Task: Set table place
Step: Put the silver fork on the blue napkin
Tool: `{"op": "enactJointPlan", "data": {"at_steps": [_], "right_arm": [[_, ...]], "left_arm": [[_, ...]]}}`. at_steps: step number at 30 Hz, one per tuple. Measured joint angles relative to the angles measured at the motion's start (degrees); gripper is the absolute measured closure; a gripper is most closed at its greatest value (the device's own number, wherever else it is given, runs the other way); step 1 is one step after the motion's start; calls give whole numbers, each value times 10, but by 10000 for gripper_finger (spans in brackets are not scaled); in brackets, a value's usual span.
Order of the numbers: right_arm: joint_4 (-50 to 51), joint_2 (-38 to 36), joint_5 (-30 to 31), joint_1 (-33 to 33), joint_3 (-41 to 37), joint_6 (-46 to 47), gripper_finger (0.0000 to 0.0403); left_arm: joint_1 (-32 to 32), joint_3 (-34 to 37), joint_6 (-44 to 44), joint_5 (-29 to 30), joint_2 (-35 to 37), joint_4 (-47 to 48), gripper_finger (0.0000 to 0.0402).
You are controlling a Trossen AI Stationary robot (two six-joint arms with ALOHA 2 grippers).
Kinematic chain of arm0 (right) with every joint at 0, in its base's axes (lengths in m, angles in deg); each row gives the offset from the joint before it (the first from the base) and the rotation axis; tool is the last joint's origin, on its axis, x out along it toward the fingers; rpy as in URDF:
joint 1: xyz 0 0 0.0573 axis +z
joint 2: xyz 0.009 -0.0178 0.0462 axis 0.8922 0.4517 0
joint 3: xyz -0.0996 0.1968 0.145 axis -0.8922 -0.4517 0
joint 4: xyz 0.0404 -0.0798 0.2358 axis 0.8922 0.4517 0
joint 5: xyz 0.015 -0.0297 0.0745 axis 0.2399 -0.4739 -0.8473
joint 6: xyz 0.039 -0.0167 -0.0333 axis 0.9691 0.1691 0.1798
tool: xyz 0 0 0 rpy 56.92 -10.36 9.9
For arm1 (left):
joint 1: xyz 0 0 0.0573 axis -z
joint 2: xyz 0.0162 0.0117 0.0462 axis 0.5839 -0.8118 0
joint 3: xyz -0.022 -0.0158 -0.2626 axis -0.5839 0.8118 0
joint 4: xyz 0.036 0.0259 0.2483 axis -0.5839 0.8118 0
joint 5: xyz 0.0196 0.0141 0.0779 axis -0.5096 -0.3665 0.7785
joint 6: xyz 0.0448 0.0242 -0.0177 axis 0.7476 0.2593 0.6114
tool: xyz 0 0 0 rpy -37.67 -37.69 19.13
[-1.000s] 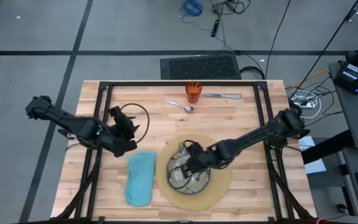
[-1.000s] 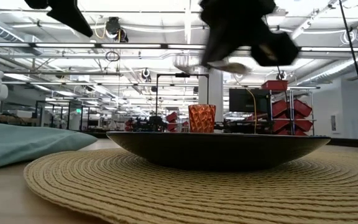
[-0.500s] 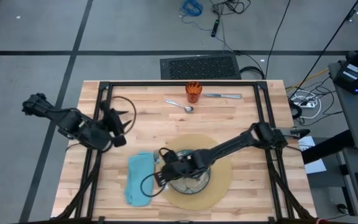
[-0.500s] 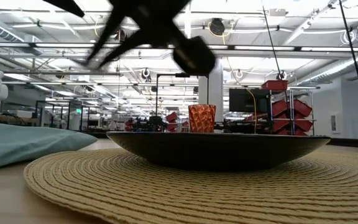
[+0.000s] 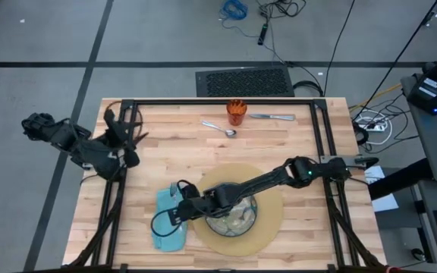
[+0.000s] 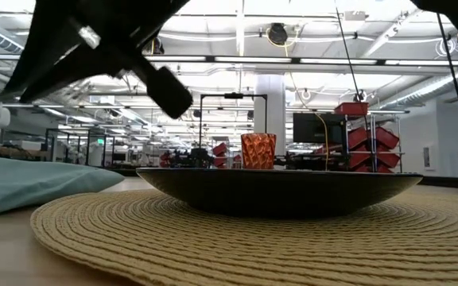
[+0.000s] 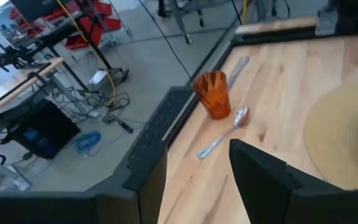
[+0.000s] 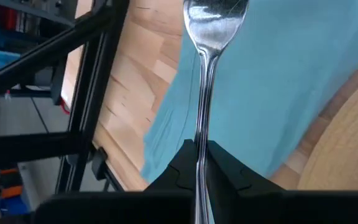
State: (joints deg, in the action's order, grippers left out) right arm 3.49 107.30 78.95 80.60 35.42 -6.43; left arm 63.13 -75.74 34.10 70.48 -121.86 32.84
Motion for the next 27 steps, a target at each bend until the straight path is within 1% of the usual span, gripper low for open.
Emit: {"op": "enactJointPlan", "data": {"at_steps": [12, 17, 23, 27], "right_arm": [[-13, 20, 5, -3, 0, 64, 403], [-23, 32, 1, -3, 0, 84, 403], [-41, 48, -3, -3, 1, 109, 403], [-64, 63, -27, -1, 1, 128, 403]], "left_arm": [[0, -8, 83, 33, 69, -58, 240], [0, -20, 85, 46, 77, -58, 240], [0, -20, 88, 48, 82, -55, 240], [0, -20, 88, 48, 82, -51, 240]]}}
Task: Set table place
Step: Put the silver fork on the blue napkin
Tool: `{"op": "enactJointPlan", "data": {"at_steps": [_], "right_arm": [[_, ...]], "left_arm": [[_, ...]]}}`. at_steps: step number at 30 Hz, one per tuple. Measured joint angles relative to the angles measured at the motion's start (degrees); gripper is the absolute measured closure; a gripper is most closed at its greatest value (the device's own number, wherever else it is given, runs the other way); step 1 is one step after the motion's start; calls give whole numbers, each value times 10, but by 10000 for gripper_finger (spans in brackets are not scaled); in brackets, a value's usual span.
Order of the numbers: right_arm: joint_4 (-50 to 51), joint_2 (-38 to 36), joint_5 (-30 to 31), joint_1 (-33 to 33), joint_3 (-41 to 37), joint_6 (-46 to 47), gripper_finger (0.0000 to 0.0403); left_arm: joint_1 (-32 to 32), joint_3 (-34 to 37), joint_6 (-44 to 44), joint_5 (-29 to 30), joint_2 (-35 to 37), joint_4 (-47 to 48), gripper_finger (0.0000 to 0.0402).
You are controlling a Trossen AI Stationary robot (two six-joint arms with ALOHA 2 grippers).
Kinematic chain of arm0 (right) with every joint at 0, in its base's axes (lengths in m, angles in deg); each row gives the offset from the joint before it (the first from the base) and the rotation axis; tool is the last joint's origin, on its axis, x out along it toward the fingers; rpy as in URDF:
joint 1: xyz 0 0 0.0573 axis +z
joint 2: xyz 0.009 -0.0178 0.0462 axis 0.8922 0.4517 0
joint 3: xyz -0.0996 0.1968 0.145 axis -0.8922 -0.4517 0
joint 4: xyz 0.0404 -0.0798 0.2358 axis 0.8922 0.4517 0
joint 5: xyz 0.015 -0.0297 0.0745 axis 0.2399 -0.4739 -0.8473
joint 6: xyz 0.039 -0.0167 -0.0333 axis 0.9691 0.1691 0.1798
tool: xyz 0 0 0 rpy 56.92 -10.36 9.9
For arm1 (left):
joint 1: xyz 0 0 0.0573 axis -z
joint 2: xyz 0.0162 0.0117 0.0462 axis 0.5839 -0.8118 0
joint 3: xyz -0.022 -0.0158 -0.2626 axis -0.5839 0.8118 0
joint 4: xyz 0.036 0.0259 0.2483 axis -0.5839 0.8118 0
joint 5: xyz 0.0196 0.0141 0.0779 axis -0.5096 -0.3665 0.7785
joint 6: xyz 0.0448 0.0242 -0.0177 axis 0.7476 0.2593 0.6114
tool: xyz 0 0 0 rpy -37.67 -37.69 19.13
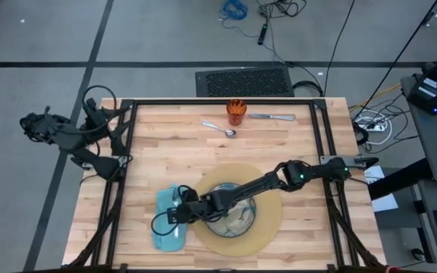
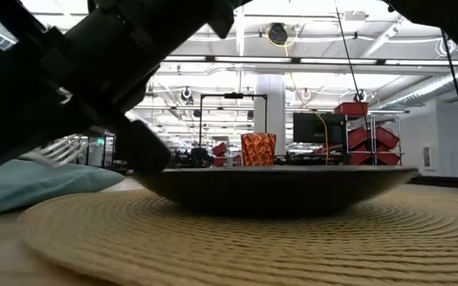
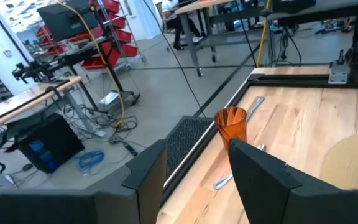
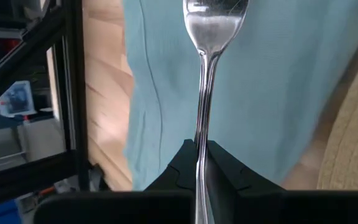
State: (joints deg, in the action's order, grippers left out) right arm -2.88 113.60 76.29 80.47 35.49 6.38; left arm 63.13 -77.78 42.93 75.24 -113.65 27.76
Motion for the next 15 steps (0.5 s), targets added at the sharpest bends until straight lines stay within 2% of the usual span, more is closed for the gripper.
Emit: {"op": "enactJointPlan", "data": {"at_steps": [15], "right_arm": [[-22, 8, -4, 4, 1, 0, 402]], "left_arm": [[0, 0, -6, 3, 4, 26, 240]]}}
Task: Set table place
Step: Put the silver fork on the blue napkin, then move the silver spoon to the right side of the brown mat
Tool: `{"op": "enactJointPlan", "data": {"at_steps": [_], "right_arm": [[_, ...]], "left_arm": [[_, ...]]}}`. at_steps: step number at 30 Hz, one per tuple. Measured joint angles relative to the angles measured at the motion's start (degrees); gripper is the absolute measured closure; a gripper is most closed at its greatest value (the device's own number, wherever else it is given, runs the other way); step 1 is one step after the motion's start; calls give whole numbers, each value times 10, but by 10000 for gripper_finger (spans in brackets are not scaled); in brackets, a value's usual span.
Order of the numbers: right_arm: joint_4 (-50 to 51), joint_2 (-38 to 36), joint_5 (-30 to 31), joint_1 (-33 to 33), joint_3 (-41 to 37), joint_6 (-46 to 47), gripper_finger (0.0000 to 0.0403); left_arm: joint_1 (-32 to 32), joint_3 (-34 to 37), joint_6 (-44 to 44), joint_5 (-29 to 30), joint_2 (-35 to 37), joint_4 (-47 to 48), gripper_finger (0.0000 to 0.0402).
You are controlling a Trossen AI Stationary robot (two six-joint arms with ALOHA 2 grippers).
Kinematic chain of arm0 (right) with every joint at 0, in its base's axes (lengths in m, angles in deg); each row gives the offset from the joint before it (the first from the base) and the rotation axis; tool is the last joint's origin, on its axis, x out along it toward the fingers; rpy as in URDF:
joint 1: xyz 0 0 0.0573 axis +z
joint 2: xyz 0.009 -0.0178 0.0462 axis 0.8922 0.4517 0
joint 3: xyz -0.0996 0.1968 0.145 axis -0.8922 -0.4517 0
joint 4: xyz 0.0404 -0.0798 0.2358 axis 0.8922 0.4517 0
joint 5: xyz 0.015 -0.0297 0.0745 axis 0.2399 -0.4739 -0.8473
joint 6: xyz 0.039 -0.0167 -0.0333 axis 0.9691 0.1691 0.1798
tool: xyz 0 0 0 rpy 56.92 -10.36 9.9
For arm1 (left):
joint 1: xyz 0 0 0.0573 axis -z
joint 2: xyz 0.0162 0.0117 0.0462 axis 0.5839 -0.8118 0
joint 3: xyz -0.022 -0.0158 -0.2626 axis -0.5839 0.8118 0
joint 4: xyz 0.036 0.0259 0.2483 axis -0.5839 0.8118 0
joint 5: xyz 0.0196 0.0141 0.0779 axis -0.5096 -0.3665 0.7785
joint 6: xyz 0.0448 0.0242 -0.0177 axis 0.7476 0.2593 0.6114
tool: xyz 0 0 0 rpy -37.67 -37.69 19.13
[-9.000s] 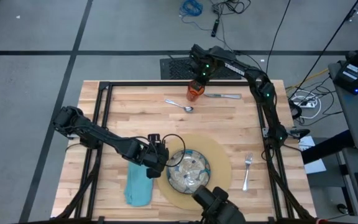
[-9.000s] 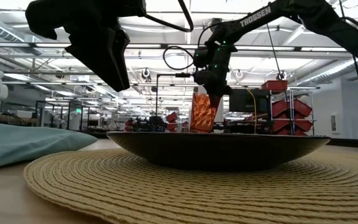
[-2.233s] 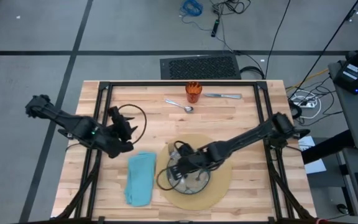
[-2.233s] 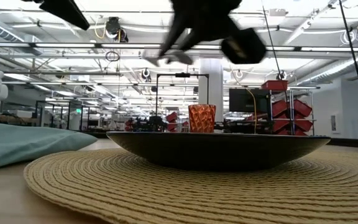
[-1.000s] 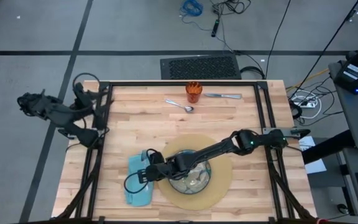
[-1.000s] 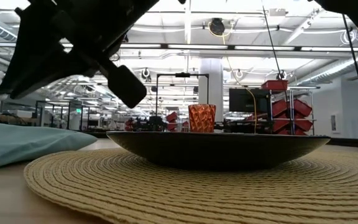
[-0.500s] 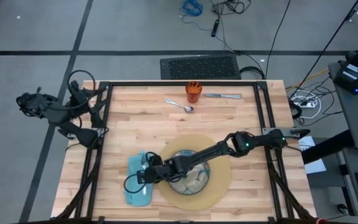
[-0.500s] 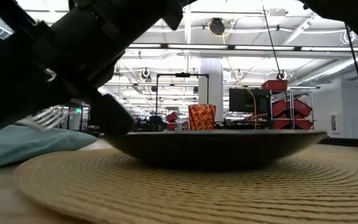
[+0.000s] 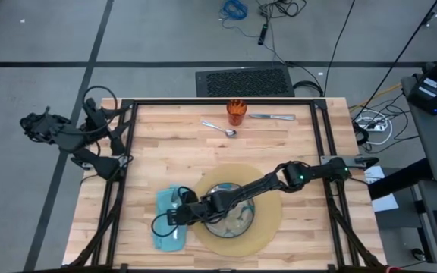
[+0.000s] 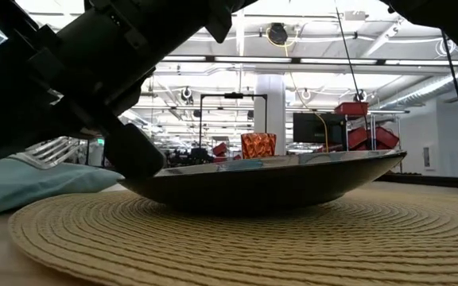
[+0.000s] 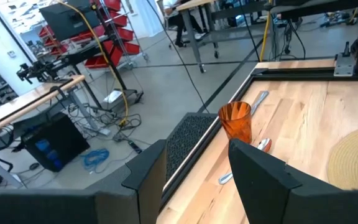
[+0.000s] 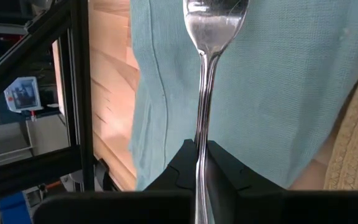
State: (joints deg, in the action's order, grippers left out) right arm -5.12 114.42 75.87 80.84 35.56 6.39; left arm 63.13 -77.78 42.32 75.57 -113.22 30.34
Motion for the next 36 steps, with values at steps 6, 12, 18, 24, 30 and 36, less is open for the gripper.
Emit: {"op": "enactJointPlan", "data": {"at_steps": [6, 12, 18, 24, 30, 36], "right_arm": [[1, 0, 4, 0, 0, 0, 363], [-1, 0, 6, 2, 0, 0, 326], [-12, 0, 6, 4, -1, 0, 322], [19, 1, 25, 10, 42, -35, 322], [141, -11, 65, 13, 106, -102, 321], [274, -63, 122, 13, 100, -164, 321]], "left_arm": [[0, 0, 0, 0, 0, 0, 240], [0, 0, -14, 0, 0, 14, 240], [0, 2, -15, 0, 0, 19, 240], [0, 3, -16, 0, 0, 20, 240], [0, 3, -45, -11, -1, 41, 240], [0, 23, -94, -42, -1, 63, 240]]}}
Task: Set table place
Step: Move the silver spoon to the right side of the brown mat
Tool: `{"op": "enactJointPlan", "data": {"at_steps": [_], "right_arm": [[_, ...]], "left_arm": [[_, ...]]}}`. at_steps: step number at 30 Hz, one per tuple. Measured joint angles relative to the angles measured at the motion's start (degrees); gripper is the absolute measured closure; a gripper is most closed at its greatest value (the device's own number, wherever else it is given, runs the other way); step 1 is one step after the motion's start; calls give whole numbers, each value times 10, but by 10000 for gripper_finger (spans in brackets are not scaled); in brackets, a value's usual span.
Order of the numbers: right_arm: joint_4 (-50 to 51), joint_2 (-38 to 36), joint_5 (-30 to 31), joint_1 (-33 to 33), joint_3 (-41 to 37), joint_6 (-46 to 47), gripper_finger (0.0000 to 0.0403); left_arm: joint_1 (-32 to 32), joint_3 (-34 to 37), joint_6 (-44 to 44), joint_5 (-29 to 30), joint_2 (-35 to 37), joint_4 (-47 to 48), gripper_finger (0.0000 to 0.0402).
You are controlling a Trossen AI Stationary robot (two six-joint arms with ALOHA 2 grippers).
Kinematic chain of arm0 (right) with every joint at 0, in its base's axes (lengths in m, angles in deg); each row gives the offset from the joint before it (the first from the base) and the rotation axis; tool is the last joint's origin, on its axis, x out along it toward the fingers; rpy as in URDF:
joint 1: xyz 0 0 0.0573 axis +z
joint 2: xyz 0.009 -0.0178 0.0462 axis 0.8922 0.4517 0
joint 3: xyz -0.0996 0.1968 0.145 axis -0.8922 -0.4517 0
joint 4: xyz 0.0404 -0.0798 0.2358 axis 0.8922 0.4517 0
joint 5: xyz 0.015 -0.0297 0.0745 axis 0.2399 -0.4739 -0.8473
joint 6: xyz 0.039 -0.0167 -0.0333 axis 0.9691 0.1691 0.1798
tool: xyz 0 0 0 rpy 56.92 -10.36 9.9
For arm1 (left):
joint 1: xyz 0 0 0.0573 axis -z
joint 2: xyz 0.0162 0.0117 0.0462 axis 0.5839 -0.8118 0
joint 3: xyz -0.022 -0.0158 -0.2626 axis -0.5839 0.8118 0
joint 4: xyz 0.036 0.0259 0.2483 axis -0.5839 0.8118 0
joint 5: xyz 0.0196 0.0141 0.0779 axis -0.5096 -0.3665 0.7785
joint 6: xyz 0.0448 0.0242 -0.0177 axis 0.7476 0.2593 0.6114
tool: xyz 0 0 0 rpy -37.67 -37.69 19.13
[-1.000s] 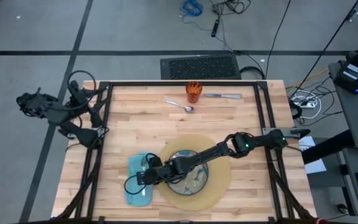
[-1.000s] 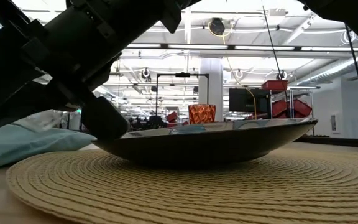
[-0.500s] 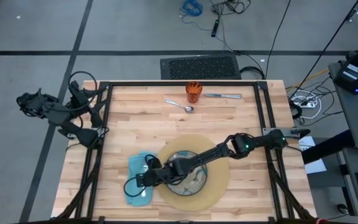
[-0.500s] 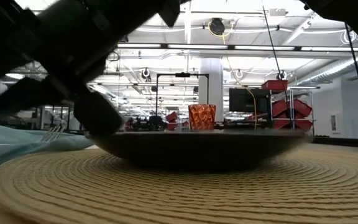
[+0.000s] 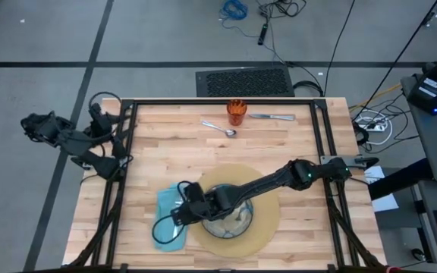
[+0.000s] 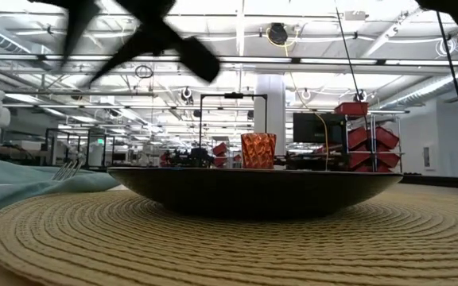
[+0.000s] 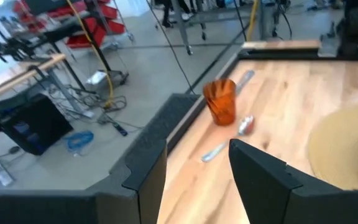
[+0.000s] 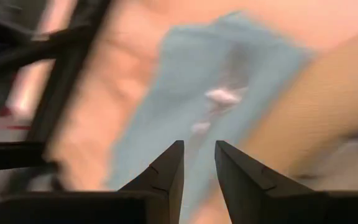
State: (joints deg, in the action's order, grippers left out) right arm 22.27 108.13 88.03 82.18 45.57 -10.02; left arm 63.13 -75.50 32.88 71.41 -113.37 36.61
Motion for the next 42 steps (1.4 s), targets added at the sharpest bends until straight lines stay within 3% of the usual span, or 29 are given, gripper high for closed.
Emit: {"op": "enactJointPlan", "data": {"at_steps": [11, 17, 21, 24, 34, 42], "right_arm": [[281, -26, 100, 24, 0, -98, 321], [452, -26, 222, 34, -2, -89, 321], [442, -37, 291, 30, -32, -131, 321], [445, -46, 309, 23, -63, -132, 321], [434, -50, 321, 25, -123, -87, 321], [285, -51, 274, 44, -123, -209, 321]], "left_arm": [[-37, 90, -68, -15, -61, -28, 240], [-117, 94, -40, -28, -161, -84, 241], [-194, 94, -22, -82, -229, -138, 241], [-248, 94, 2, -150, -278, -195, 241], [-385, 94, 81, -294, -360, -339, 240], [-442, 94, 127, -397, -377, -369, 240]]}}
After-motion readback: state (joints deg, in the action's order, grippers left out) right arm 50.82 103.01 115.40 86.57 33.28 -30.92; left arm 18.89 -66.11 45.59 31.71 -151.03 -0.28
